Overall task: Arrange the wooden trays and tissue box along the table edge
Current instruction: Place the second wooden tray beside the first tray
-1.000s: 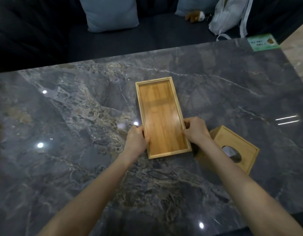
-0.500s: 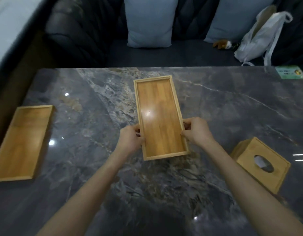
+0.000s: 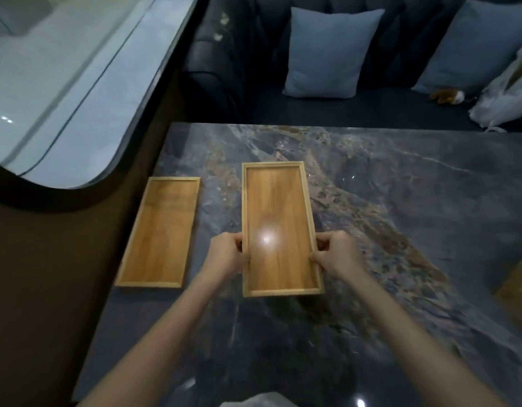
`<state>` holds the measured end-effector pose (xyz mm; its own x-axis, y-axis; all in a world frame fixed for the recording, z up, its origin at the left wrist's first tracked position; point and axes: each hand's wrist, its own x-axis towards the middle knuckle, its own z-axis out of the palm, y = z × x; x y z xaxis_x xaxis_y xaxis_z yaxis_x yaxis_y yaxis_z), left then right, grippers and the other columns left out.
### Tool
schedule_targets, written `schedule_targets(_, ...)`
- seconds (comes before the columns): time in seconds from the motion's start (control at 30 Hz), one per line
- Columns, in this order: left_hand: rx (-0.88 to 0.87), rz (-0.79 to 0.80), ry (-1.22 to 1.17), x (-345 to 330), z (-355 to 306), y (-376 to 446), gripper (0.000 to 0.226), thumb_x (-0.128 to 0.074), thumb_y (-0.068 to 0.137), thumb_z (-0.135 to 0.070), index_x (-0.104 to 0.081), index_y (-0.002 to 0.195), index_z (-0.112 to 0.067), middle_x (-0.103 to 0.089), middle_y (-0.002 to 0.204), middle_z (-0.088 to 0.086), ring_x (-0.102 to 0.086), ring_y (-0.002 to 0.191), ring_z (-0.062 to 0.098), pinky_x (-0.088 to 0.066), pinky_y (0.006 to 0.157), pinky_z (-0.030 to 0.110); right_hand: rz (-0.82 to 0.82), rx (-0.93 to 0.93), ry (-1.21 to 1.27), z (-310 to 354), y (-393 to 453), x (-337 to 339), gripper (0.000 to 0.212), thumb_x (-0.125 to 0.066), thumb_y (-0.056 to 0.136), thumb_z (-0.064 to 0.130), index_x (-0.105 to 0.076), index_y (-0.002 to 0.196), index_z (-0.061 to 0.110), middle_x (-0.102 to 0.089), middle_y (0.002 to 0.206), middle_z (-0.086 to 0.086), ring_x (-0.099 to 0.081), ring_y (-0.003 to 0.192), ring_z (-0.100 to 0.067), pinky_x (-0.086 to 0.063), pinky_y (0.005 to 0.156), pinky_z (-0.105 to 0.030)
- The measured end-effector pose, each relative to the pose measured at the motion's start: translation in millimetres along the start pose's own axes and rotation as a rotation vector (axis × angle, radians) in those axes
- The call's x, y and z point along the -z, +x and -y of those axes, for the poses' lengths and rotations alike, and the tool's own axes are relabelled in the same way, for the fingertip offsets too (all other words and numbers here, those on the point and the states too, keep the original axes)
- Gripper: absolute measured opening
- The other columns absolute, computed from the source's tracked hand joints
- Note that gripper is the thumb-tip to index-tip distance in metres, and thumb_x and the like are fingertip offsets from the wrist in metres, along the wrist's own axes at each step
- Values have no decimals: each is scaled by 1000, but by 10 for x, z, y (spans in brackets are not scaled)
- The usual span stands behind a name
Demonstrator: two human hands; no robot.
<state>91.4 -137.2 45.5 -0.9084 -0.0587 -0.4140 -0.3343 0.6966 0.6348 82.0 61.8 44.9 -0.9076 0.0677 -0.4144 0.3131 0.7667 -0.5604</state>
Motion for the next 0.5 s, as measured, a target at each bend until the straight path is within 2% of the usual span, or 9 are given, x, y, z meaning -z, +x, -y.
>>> schedule_targets(0.1,34,33,-13,143,261,25,19,-62,77,-4,-71,93,-7,-72,79,6,-68,73,20,-59,77,40,-6,-7,6,174,-55,-251,25,-67,75,8,-73,99,11,-74,96,-10,-65,88,-21,-45,71,-24)
schedule_targets(0.17,48,34,-21,242,443,64,15,-63,75,-4,-71,87,-5,-74,83,11,-69,76,22,-59,77,41,-1,-21,21,304,-59,-430,23,-65,77,9,-74,97,12,-74,92,-10,-64,82,-19,-46,68,-26)
schedule_targets(0.3,82,50,-10,376,720,143,15,-61,83,-11,-68,94,-3,-70,89,11,-67,83,24,-57,78,38,15,-26,45,493,2,-713,23,-63,79,7,-73,99,10,-73,91,-8,-59,75,-13,-45,67,-24)
schedule_targets(0.43,155,79,-72,469,930,279,11,-60,84,-7,-62,92,-15,-56,74,-6,-59,80,14,-49,67,25,30,-60,59,602,89,-927,22,-62,78,5,-74,95,12,-73,88,-6,-65,80,-18,-54,72,-31)
schedule_targets(0.5,177,88,-78,489,1023,356,17,-61,83,-6,-63,98,-13,-61,84,-2,-60,82,14,-51,69,25,30,-61,30,634,142,-1020,22,-61,76,5,-75,90,13,-74,84,-6,-66,78,-19,-54,70,-32)
